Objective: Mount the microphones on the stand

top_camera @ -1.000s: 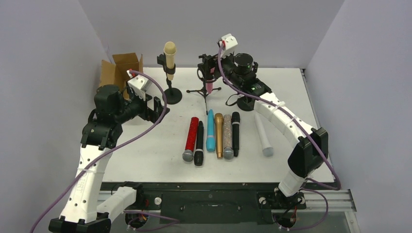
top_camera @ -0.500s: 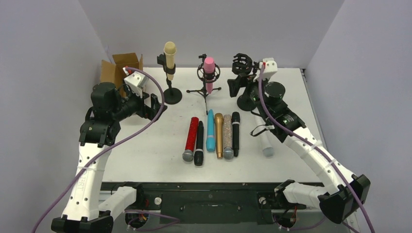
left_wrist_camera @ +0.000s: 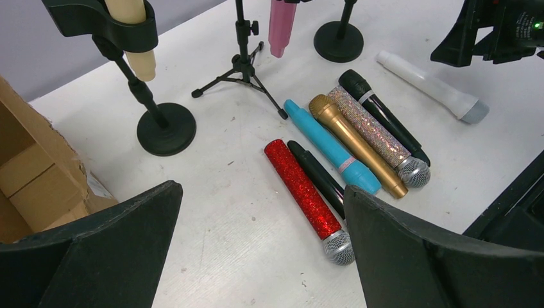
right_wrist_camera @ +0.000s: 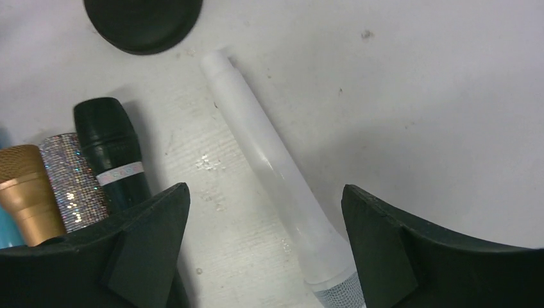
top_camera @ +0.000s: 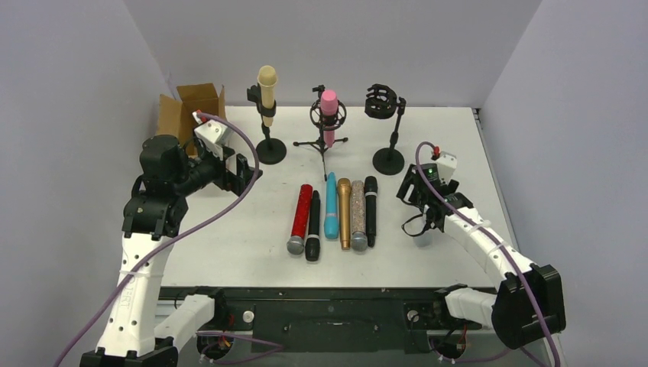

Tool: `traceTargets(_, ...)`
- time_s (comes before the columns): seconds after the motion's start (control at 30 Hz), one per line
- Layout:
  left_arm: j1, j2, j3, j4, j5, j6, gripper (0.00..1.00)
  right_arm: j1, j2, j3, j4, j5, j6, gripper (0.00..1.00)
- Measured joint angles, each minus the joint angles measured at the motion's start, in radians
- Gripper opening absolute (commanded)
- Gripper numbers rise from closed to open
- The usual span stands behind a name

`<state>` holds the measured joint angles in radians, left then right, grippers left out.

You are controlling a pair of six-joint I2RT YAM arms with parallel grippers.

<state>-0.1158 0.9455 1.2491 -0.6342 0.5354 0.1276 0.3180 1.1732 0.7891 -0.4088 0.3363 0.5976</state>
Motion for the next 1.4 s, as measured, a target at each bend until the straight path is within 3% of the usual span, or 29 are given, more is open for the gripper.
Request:
traceTargets(0.23, 0.0, -0.005, -0.018, 0.003, 0.012, 0.011, 0.96, -0.01, 0.082, -0.077, 0.001, -0.025, 0.074, 0.82)
traceTargets(0.5, 0.0, -0.012, -0.033, 0.032, 0.016, 0.015, 0.96, -0.009, 0.129, -0.164, 0.038, -0.061, 0.123, 0.66)
traceTargets(0.73, 0.0, -0.019, -0.058, 0.071, 0.019, 0.015, 0.96, 0.027, 0.182, -0.185, 0.103, -0.091, 0.15, 0.32)
traceTargets(0.83, 0.0, -0.02, -0.074, 0.085, 0.021, 0.015, 0.96, 0.053, 0.199, -0.185, 0.13, -0.088, 0.155, 0.05)
traceTargets(0.87, 0.0, -0.02, -0.078, 0.089, 0.023, 0.015, 0.96, 0.06, 0.199, -0.185, 0.135, -0.09, 0.161, 0.01)
traceTargets(1.13, 0.0, -0.037, -0.103, 0.127, 0.057, 0.015, 0.96, 0.07, 0.14, -0.2, 0.105, -0.076, 0.167, 0.0)
traceTargets(1.4, 0.0, -0.078, -0.141, 0.204, 0.113, 0.011, 0.96, 0.073, -0.248, -0.17, 0.035, -0.108, 0.109, 0.0)
